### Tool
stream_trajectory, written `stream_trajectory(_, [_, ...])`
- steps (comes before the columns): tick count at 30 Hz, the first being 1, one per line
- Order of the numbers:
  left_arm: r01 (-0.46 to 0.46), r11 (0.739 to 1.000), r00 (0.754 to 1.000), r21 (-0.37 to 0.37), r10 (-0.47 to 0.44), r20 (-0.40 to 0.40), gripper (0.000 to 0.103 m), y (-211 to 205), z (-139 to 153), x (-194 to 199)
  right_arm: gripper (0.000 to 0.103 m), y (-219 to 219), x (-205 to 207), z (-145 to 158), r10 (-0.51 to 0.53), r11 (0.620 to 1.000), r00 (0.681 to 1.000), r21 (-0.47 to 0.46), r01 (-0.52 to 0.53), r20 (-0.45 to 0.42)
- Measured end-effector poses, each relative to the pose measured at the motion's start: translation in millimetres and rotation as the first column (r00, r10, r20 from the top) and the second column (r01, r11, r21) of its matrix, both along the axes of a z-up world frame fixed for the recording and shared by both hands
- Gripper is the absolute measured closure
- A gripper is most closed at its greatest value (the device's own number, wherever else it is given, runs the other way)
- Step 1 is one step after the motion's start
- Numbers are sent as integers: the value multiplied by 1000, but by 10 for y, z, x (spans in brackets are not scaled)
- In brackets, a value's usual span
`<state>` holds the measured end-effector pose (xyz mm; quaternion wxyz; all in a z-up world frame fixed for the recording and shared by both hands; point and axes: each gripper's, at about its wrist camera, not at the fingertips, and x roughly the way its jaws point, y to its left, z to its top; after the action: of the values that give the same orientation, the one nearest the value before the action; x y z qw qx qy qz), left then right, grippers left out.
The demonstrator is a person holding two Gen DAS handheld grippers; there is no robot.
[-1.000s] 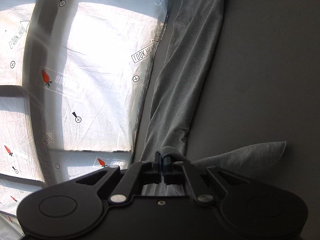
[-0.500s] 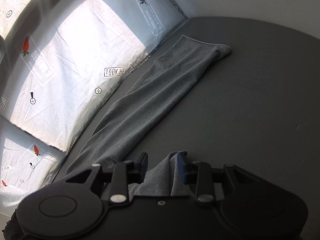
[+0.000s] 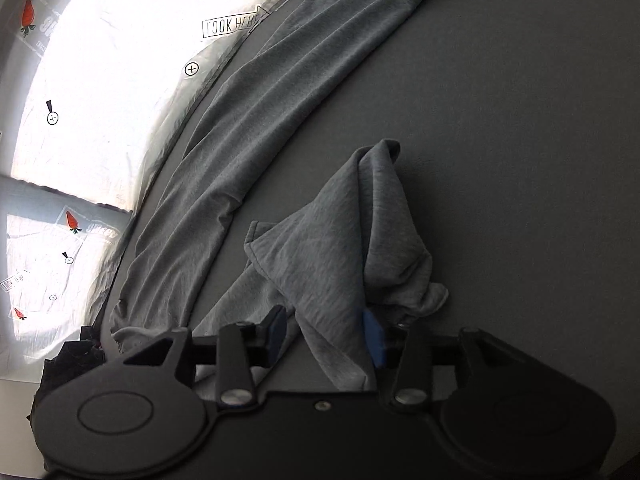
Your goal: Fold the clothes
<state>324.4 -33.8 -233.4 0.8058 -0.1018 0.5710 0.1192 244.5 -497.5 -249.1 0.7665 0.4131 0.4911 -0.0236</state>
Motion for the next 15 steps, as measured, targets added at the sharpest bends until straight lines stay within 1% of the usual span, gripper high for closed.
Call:
stream_trajectory(1, [5,1000,1000,-1,-5,-10,23,-16,-27,21,60,4,25,-24,13,1000,1000,1,-13,-13])
stream_trajectory(2, [-4,1000,1000,-6,4,-13,23,-17,-50,13,67,4,51,-46,27,1000,999,2,-27,-23])
stream_trajectory(3, [-16,1000,1000,-7,16,-8,23,-24,-66,0,80,-9,91,-53,43,999,999,-1,-43,-24])
stream_trajectory(4, [-25,1000,1000,-5,25,-2,23,-33,-76,-12,86,-31,146,-36,60,998,998,-22,-60,-16])
stream_trajectory(5, [-36,999,999,-4,36,2,22,-36,-83,-23,95,-50,201,-16,75,996,997,-45,-75,-8])
stream_trajectory(6, [-50,999,999,-5,50,8,22,-34,-90,-29,99,-62,260,28,89,992,996,-85,-88,7])
stream_trajectory(8, [-80,997,997,-8,80,20,20,-33,-103,-33,100,-99,418,168,137,968,989,-216,-124,48])
stream_trajectory(11, [-111,994,993,0,111,31,18,-61,-113,-27,101,-163,689,453,212,901,970,-407,-146,121])
stream_trajectory(13, [-116,993,993,14,116,33,18,-87,-116,-25,101,-217,868,679,243,868,952,-481,-128,186])
stream_trajectory(15, [-119,993,992,18,119,33,18,-95,-122,-23,101,-265,1009,876,256,841,936,-532,-94,240])
